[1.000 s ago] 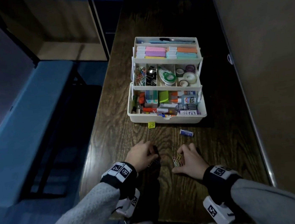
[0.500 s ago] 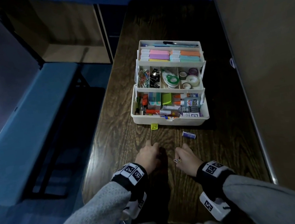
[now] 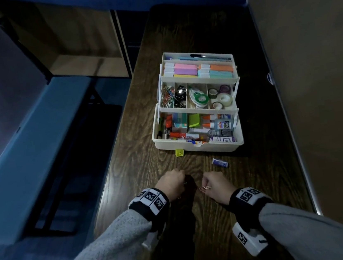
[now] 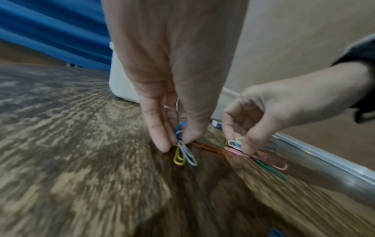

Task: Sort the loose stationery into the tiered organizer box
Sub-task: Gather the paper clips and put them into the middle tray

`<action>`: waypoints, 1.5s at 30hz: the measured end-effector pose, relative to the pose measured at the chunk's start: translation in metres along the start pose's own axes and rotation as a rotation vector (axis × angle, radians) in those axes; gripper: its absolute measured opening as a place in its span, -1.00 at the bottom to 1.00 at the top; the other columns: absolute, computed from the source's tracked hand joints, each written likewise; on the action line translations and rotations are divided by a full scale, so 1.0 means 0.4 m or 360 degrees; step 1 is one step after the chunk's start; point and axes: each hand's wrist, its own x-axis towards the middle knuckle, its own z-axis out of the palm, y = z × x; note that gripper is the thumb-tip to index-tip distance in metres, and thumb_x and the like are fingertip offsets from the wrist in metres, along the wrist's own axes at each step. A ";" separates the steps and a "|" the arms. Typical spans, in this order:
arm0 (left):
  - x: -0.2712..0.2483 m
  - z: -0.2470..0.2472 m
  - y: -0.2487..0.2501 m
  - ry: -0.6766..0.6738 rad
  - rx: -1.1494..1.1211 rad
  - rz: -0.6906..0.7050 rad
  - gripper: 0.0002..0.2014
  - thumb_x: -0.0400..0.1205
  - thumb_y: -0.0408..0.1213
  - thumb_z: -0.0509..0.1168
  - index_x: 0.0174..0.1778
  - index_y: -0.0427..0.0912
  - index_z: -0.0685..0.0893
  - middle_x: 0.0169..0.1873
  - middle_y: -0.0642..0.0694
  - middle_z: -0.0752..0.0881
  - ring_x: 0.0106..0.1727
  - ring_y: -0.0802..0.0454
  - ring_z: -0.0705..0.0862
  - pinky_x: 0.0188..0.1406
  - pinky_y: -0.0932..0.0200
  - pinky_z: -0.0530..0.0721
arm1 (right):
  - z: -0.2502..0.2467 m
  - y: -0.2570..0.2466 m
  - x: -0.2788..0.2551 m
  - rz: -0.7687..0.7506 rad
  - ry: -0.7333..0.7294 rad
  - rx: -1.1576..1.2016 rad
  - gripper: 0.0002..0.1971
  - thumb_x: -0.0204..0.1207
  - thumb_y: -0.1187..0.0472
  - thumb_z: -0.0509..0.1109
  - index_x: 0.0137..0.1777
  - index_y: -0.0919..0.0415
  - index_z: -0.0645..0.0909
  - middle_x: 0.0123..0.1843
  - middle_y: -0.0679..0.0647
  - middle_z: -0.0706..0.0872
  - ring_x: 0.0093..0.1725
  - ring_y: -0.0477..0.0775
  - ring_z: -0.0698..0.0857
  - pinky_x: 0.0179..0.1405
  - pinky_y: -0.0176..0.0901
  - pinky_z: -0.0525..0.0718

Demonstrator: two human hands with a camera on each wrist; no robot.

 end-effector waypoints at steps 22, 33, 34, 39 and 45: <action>0.224 -0.480 -0.129 0.0821 -0.1264 -0.0509 -0.92 0.51 -0.37 0.42 -0.28 -0.22 0.66 -0.35 -0.17 0.77 -0.49 0.12 0.72 -0.45 0.33 0.70 | -0.453 -0.241 0.276 0.0017 0.0404 0.1402 -0.77 0.38 0.55 0.48 -0.20 0.21 0.62 -0.15 0.18 0.71 -0.18 0.14 0.70 -0.07 -0.02 0.73; 0.283 -0.511 -0.158 0.0783 -0.1016 -0.0602 -0.89 0.49 -0.32 0.39 -0.11 -0.18 0.78 -0.13 -0.17 0.79 -0.04 -0.06 0.73 -0.13 0.22 0.57 | -0.386 -0.331 0.476 0.0164 0.0704 0.0946 -0.76 0.35 0.40 0.52 -0.28 0.04 0.59 -0.04 0.12 0.79 0.03 0.17 0.75 0.13 0.09 0.71; 0.282 -0.511 -0.159 0.0765 -0.1024 -0.0595 -0.86 0.50 -0.35 0.36 -0.08 -0.17 0.79 -0.11 -0.17 0.79 -0.04 -0.05 0.73 -0.13 0.22 0.58 | -0.379 -0.333 0.478 0.0170 0.0736 0.0904 -0.78 0.37 0.39 0.50 -0.24 0.04 0.60 -0.05 0.10 0.79 0.03 0.16 0.74 0.11 0.07 0.72; 0.281 -0.513 -0.152 0.0724 -0.1051 -0.0584 -0.80 0.49 -0.37 0.35 -0.03 -0.16 0.81 -0.08 -0.18 0.80 0.01 -0.07 0.74 0.04 0.10 0.70 | -0.369 -0.344 0.478 0.0200 0.0735 0.0847 -0.83 0.45 0.30 0.43 0.01 0.10 0.68 0.10 0.13 0.77 0.15 0.18 0.70 0.21 0.08 0.65; 0.279 -0.511 -0.150 0.0754 -0.0993 -0.0578 -0.78 0.47 -0.39 0.40 0.00 -0.13 0.82 -0.07 -0.19 0.81 0.03 -0.09 0.74 0.01 0.16 0.66 | -0.378 -0.336 0.472 0.0152 0.0514 0.0938 -0.64 0.51 0.38 0.24 0.26 0.18 0.65 0.30 0.20 0.68 0.30 0.27 0.64 0.28 0.23 0.63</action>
